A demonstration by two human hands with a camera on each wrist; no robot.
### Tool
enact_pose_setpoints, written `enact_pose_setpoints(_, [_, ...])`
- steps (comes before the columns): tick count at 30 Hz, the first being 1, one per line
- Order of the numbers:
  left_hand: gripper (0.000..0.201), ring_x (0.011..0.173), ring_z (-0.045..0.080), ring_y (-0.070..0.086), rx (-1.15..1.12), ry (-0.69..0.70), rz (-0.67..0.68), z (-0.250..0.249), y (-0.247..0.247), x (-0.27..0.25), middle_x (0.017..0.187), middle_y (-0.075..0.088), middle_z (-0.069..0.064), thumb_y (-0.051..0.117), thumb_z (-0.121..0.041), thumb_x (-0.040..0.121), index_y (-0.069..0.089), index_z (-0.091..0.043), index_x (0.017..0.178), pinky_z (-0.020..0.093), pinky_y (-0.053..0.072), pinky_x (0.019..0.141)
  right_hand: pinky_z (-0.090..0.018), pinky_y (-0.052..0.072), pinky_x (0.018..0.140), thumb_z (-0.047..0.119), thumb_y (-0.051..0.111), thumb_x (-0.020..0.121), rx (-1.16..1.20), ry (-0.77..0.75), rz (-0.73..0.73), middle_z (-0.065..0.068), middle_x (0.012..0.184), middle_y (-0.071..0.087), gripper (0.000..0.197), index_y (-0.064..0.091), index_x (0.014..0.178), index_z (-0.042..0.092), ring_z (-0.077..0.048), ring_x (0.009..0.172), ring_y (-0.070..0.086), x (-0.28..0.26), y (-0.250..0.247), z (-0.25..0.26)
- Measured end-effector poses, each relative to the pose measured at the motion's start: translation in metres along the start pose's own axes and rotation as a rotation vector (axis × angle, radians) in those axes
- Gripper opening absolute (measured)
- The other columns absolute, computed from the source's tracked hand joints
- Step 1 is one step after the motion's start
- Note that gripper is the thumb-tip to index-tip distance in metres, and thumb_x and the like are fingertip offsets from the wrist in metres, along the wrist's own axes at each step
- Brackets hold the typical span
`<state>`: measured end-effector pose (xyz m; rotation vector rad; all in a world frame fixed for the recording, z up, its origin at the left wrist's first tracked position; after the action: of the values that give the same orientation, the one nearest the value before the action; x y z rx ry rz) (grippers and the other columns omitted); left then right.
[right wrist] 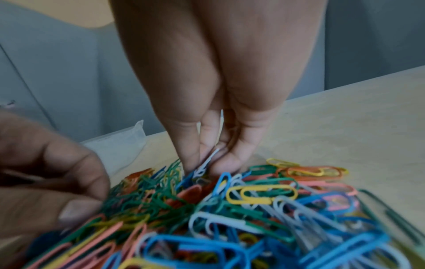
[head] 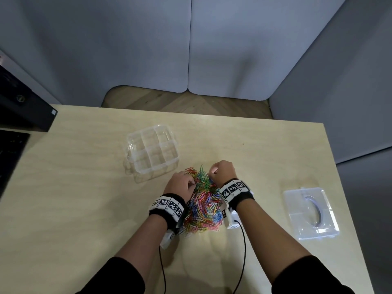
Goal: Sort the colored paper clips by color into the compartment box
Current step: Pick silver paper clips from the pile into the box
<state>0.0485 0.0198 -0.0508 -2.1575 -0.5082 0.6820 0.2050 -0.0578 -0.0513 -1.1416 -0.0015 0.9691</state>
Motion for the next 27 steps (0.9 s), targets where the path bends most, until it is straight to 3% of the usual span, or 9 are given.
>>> enact_pose_setpoints(5, [0.007, 0.085, 0.012, 0.056, -0.194, -0.070, -0.002, 0.005, -0.011, -0.007, 0.089, 0.060, -0.006, 0.065, -0.026, 0.090, 0.066, -0.019, 0.089, 0.022, 0.043, 0.076, -0.033, 0.062, 0.069, 0.005, 0.073, 0.085, 0.508, 0.092, 0.064, -0.006, 0.087, 0.075, 0.016, 0.075, 0.100, 0.010, -0.019, 0.073, 0.073, -0.006, -0.013, -0.023])
enact_pose_setpoints(8, [0.010, 0.083, 0.008, 0.064, -0.410, -0.125, -0.038, 0.015, -0.018, -0.012, 0.087, 0.069, -0.008, 0.071, -0.012, 0.085, 0.070, -0.021, 0.088, 0.022, 0.052, 0.079, -0.038, 0.057, 0.091, -0.001, 0.060, 0.092, 0.827, 0.127, 0.155, -0.016, 0.102, 0.074, 0.024, 0.069, 0.112, 0.008, -0.027, 0.097, 0.070, -0.012, -0.019, -0.022])
enact_pose_setpoints(10, [0.017, 0.082, 0.008, 0.066, -0.462, -0.161, -0.014, 0.020, -0.020, -0.014, 0.086, 0.070, -0.008, 0.070, -0.008, 0.085, 0.072, -0.022, 0.094, 0.020, 0.054, 0.078, -0.036, 0.053, 0.095, -0.002, 0.051, 0.096, 0.927, 0.152, 0.232, -0.018, 0.105, 0.071, 0.025, 0.069, 0.111, 0.006, -0.026, 0.096, 0.067, -0.014, -0.019, -0.017])
enact_pose_setpoints(12, [0.028, 0.081, 0.004, 0.064, -0.487, -0.185, 0.022, 0.019, -0.021, -0.016, 0.084, 0.070, -0.008, 0.067, -0.008, 0.088, 0.068, -0.025, 0.110, 0.014, 0.049, 0.073, -0.034, 0.055, 0.086, 0.007, 0.051, 0.097, 0.900, 0.156, 0.237, -0.014, 0.098, 0.069, 0.023, 0.072, 0.106, 0.008, -0.023, 0.086, 0.063, -0.014, -0.017, -0.012])
enact_pose_setpoints(15, [0.035, 0.072, 0.007, 0.063, -0.496, -0.208, 0.057, 0.018, -0.021, -0.018, 0.077, 0.070, -0.008, 0.057, -0.005, 0.092, 0.063, -0.026, 0.119, 0.013, 0.045, 0.064, -0.020, 0.054, 0.059, 0.029, 0.067, 0.091, 0.468, 0.102, 0.066, -0.003, 0.079, 0.070, 0.019, 0.074, 0.091, 0.012, -0.015, 0.067, 0.065, -0.006, -0.013, -0.008])
enact_pose_setpoints(20, [0.030, 0.065, 0.012, 0.063, -0.573, -0.314, 0.087, 0.022, -0.018, -0.020, 0.076, 0.074, 0.002, 0.051, -0.003, 0.093, 0.072, -0.022, 0.105, 0.026, 0.053, 0.069, -0.024, 0.048, 0.048, 0.007, 0.058, 0.078, 0.080, 0.059, 0.006, -0.009, 0.062, 0.067, 0.016, 0.072, 0.069, 0.004, -0.018, 0.052, 0.056, 0.001, 0.007, -0.004])
enact_pose_setpoints(22, [0.025, 0.070, 0.016, 0.065, -0.675, -0.357, 0.102, 0.024, -0.017, -0.022, 0.083, 0.074, 0.005, 0.057, -0.003, 0.092, 0.073, -0.014, 0.107, 0.029, 0.056, 0.074, -0.023, 0.045, 0.053, 0.009, 0.057, 0.080, 0.069, 0.033, 0.034, -0.010, 0.067, 0.069, 0.018, 0.067, 0.064, 0.008, -0.016, 0.056, 0.054, 0.000, 0.007, -0.006])
enact_pose_setpoints(25, [0.025, 0.088, 0.013, 0.070, -0.664, -0.326, 0.090, 0.029, -0.018, -0.024, 0.093, 0.075, 0.000, 0.071, -0.009, 0.087, 0.073, -0.018, 0.109, 0.028, 0.055, 0.087, -0.023, 0.048, 0.064, 0.019, 0.067, 0.087, 0.191, 0.015, 0.022, 0.001, 0.081, 0.068, 0.009, 0.071, 0.085, 0.011, -0.010, 0.071, 0.060, -0.008, -0.006, -0.017])
enact_pose_setpoints(27, [0.031, 0.089, 0.007, 0.070, -0.590, -0.281, 0.087, 0.028, -0.020, -0.025, 0.092, 0.075, -0.002, 0.071, -0.002, 0.084, 0.072, -0.021, 0.109, 0.026, 0.053, 0.089, -0.027, 0.056, 0.065, 0.011, 0.068, 0.089, 0.492, 0.063, 0.057, -0.011, 0.090, 0.071, 0.012, 0.068, 0.099, 0.005, -0.017, 0.072, 0.067, -0.014, -0.010, -0.027])
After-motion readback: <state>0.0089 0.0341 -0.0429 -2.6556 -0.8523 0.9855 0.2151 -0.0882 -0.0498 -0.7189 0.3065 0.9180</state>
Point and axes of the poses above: each hand's wrist, its own x-axis towards the middle knuckle, its own y-axis out of the palm, z = x × y, the point moved 4 cm from there along x, towards the middle knuckle
